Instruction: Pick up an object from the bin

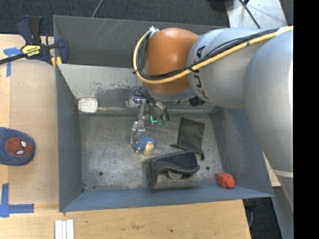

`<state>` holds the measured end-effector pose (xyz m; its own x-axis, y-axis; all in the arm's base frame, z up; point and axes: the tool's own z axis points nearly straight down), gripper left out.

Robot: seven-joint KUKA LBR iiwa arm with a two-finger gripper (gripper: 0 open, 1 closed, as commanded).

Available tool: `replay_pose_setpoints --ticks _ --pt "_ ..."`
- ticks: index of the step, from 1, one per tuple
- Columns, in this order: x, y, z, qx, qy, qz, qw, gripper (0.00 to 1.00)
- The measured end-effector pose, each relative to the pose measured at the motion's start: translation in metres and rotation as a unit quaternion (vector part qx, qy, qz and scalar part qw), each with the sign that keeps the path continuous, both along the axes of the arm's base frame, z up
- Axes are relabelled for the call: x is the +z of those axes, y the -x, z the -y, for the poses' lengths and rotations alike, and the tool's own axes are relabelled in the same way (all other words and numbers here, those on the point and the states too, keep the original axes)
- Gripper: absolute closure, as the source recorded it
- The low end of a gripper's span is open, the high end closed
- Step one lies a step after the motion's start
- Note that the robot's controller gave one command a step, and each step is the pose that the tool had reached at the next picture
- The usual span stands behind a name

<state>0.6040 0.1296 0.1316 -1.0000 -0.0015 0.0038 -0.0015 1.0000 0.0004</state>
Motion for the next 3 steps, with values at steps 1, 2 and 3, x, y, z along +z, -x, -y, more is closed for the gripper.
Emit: replay_pose_setpoints --ticks 1,2,3 --pt "-0.057 0.047 0.041 0.229 -0.002 0.0116 0.9733 0.0" --pt "-0.055 0.046 0.041 0.229 -0.002 0.0125 0.9732 1.0" --pt "0.116 0.019 0.06 0.332 0.001 0.0079 0.9433 1.0"
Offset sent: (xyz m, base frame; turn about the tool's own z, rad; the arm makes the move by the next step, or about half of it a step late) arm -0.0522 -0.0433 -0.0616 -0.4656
